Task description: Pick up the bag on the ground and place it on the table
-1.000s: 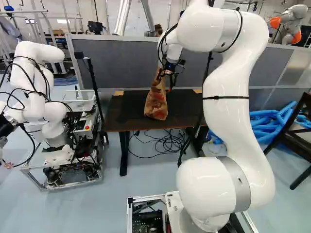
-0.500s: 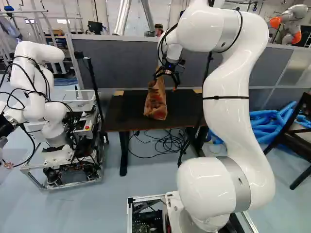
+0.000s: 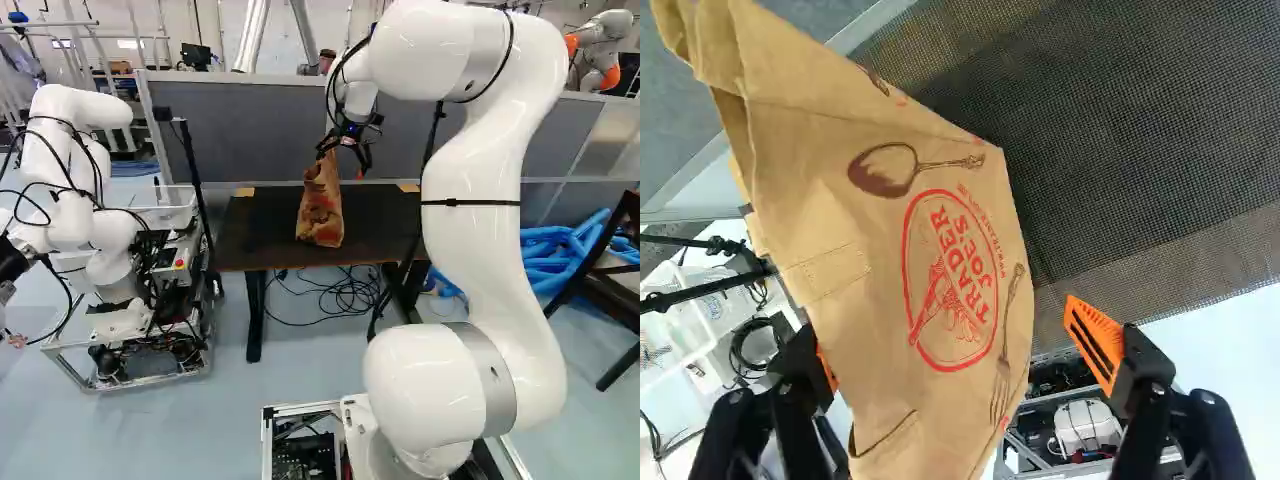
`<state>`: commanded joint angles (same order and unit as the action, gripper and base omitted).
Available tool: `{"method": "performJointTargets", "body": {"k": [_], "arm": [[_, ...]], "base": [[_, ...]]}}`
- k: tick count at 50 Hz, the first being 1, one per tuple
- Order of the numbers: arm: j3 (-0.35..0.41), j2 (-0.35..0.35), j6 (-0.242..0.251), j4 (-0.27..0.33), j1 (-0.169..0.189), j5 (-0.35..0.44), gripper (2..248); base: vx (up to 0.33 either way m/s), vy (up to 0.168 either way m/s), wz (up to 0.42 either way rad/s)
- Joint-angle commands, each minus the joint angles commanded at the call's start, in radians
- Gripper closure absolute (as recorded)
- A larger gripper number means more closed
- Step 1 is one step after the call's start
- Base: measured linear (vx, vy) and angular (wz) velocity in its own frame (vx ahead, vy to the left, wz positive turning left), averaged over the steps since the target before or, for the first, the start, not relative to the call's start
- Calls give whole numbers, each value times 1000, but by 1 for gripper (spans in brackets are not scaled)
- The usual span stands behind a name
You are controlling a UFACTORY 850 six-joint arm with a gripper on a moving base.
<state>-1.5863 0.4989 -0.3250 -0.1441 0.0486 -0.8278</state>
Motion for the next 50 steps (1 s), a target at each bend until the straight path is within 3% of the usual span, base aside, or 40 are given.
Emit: {"method": "performJointTargets", "body": {"k": [50], "arm": [[-2, -109, 0, 0, 0, 0, 3]], "base": [[0, 0, 0]]}}
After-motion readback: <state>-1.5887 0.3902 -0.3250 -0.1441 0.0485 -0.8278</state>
